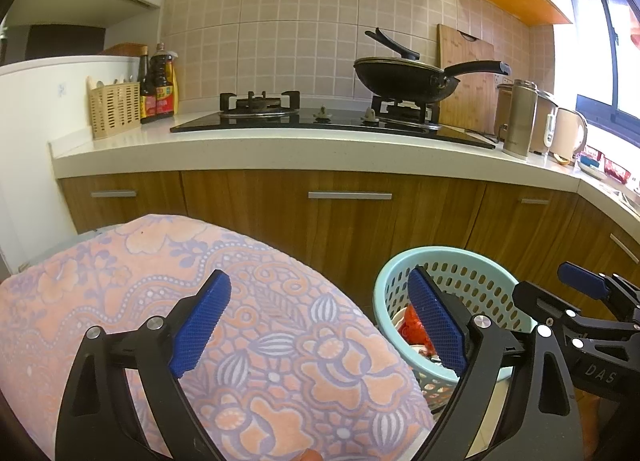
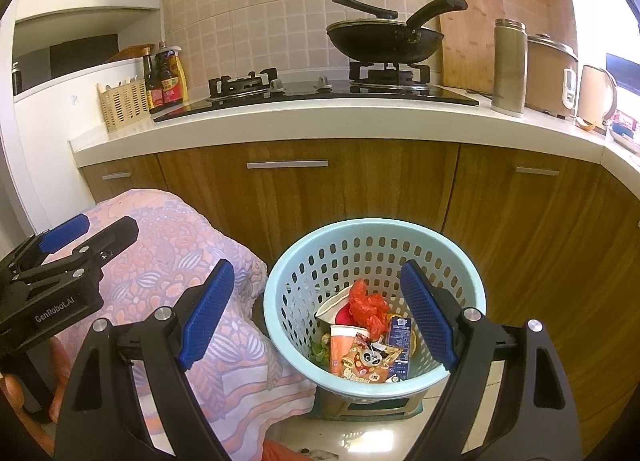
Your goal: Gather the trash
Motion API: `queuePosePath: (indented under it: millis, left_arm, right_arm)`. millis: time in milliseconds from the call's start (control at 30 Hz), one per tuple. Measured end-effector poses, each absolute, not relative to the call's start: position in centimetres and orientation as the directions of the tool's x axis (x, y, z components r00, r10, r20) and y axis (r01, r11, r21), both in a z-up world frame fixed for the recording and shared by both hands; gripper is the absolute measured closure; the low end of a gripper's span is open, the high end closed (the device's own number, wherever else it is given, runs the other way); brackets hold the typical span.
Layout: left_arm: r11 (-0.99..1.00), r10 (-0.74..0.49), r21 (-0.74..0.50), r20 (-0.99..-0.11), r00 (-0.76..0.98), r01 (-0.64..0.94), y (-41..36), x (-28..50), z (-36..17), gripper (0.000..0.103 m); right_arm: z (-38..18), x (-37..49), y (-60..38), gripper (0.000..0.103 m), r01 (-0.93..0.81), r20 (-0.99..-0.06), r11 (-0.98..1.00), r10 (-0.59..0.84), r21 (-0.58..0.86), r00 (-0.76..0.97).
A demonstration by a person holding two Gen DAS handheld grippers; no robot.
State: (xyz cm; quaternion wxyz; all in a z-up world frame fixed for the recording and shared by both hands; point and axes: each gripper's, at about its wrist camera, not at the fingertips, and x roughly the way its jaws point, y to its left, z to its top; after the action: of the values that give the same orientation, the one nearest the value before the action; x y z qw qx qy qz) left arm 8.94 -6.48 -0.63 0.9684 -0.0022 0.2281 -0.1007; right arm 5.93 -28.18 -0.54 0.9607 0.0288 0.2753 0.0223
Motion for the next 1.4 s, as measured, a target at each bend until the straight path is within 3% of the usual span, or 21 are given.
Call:
queuePosePath:
  millis: [1400]
  left_arm:
    - [0.980,-0.193,-0.050,-0.437,0.879,0.191,-6.43,8.82,-0.30,0.014]
  right_arm:
    - [-0.74,5.84,-27.84,0.022,-0.035,-0.529,0.998,0.061,0.059,0.847]
